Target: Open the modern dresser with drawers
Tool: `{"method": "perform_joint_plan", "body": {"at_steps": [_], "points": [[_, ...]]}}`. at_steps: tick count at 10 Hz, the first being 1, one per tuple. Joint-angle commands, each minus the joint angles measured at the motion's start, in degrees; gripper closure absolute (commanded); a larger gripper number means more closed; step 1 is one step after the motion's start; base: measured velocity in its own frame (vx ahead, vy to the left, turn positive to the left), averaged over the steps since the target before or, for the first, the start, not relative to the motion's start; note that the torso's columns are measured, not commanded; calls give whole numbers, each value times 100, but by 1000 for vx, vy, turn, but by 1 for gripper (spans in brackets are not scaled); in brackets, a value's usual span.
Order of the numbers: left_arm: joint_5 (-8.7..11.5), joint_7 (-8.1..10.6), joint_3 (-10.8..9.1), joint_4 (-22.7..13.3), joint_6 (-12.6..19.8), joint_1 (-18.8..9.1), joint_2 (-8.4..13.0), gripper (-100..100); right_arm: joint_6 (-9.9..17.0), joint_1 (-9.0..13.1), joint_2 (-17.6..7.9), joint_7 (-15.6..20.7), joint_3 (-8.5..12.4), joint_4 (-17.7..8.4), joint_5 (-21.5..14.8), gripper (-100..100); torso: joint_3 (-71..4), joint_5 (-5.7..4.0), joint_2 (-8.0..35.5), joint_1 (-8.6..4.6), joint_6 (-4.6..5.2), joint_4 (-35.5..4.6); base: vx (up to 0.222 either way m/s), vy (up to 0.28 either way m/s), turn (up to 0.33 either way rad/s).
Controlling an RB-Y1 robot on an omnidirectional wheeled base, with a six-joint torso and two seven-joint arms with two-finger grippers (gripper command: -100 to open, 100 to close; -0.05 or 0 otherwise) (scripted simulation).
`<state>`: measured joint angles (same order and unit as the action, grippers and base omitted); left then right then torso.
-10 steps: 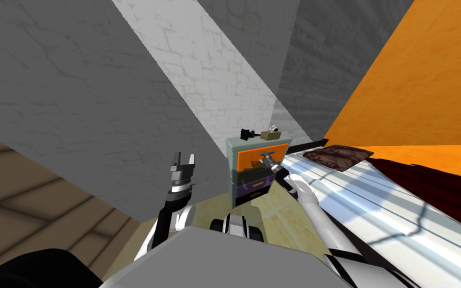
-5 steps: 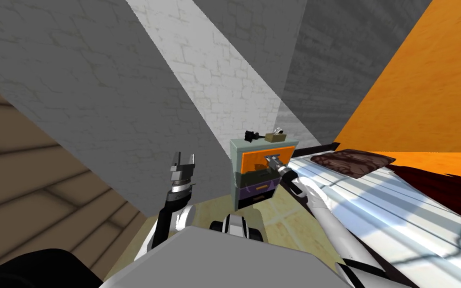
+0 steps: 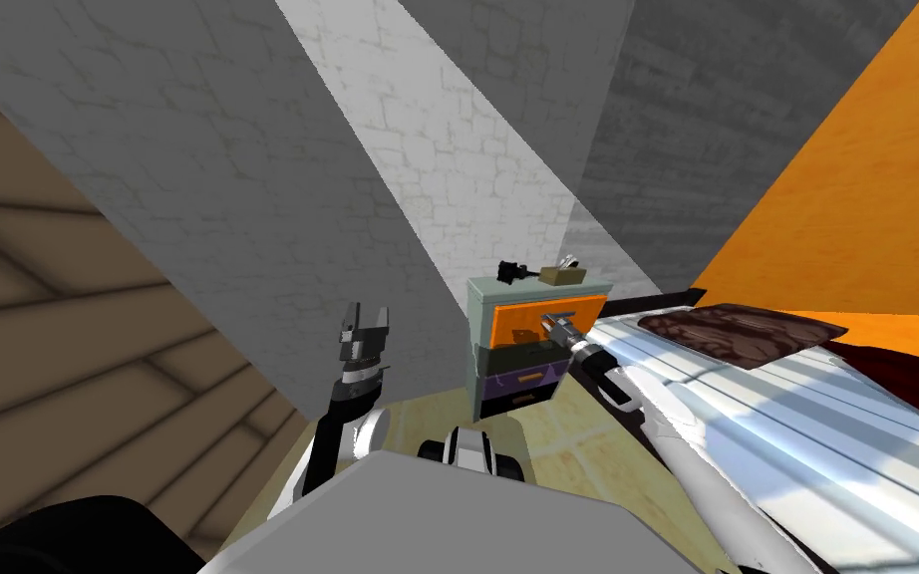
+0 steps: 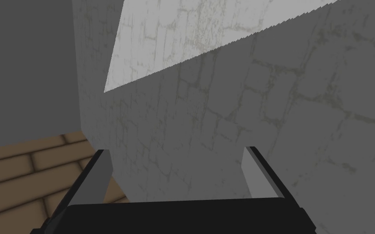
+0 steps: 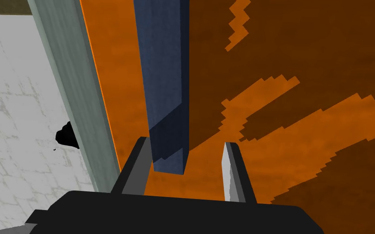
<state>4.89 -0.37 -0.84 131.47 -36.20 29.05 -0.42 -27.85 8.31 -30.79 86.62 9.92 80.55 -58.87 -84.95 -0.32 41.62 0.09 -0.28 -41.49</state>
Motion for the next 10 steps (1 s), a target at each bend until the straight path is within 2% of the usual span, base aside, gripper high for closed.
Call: {"method": "perform_joint_plan", "body": {"at_steps": [1,2,3,4,5,7,8,9,10], "points": [[0,0,0,0,0,0,0,0,-225,-380,-150,303,192,-137,476,100,-3,-3,-4,-7,-2,-3,14,62,107],[0,0,0,0,0,0,0,0,-225,-474,-150,303,192,-137,520,100,0,-7,0,-16,4,-4,9,25,-17],[0,0,-1,0,0,1,0,0,-378,-669,-344,536,436,-181,767,100,7,-15,9,-23,0,-1,-2,67,259],[0,0,0,0,0,-1,0,0,-378,-805,-344,538,436,-181,930,100,5,-10,6,-10,-11,-7,3,46,132],[0,0,0,0,0,0,0,0,-531,-954,-539,710,680,-224,1113,100,4,-10,4,-16,2,-7,6,72,285],[0,0,-1,0,0,1,0,0,-531,-1136,-539,772,680,-224,1392,100,7,-16,7,-15,6,-7,9,45,23],[0,0,-1,0,0,1,0,0,-684,-1327,-733,1007,924,-267,1646,100,11,-21,12,-32,6,-10,3,61,228],[0,0,0,0,0,0,0,0,-684,-1468,-733,1007,924,-267,1817,100,8,-17,8,-22,-10,-15,11,50,159],[0,0,-1,0,0,1,0,0,-837,-1614,-927,1241,1168,-310,2016,100,8,-19,6,-20,0,-12,7,73,265]]}}
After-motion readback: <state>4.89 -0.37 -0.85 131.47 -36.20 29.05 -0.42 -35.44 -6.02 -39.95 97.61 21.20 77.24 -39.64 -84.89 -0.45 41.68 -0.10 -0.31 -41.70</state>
